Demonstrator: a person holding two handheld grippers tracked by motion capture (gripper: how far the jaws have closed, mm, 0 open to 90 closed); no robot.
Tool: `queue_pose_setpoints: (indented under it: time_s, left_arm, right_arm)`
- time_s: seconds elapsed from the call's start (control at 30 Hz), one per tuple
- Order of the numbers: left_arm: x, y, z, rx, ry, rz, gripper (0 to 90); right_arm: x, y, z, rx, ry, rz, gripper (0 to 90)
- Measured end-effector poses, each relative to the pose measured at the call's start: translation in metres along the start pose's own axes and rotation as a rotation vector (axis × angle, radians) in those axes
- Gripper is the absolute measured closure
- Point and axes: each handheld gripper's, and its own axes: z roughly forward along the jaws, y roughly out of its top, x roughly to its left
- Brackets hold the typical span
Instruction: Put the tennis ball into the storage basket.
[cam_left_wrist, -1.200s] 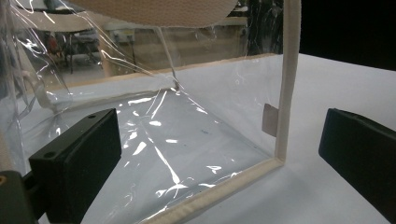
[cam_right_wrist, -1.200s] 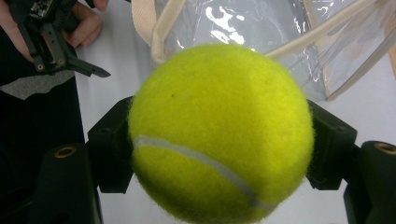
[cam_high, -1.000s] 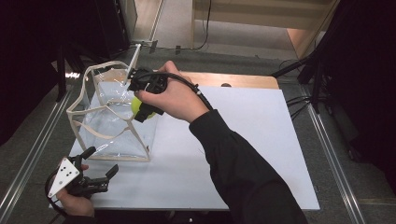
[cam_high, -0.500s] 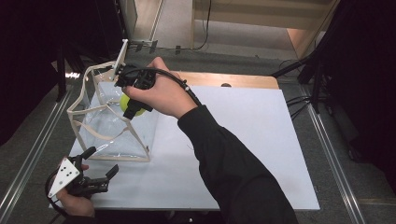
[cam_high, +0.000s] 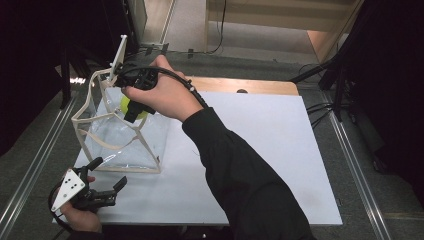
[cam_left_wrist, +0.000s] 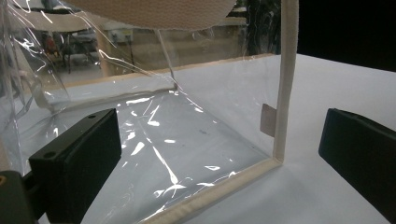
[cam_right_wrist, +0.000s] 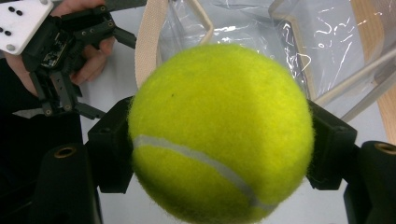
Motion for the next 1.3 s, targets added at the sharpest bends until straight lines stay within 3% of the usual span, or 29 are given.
queue_pose_setpoints:
  time_s: [0.37, 0.9, 1.1, 1.2, 1.3]
  left_arm:
    - [0.001, 0.0, -0.001, 0.0, -0.002, 0.0, 0.0]
    - [0.001, 0.0, 0.0, -0.004, -0.006, -0.007, 0.0]
    - [0.001, 0.0, 0.0, -0.003, -0.005, -0.007, 0.0]
    - [0.001, 0.0, 0.0, -0.001, -0.005, -0.006, 0.0]
    - [0.001, 0.0, 0.0, 0.001, -0.004, -0.004, 0.0]
  right_arm:
    - [-0.006, 0.014, 0.014, 0.0, -0.003, 0.01, 23.8]
    - [-0.02, 0.014, 0.036, 0.017, -0.025, 0.029, 23.7]
    - [-0.02, 0.01, 0.037, 0.035, -0.005, 0.028, 23.3]
    - [-0.017, 0.006, 0.034, 0.053, -0.019, 0.016, 22.2]
    - [-0.017, 0.002, 0.03, 0.048, -0.01, 0.015, 16.2]
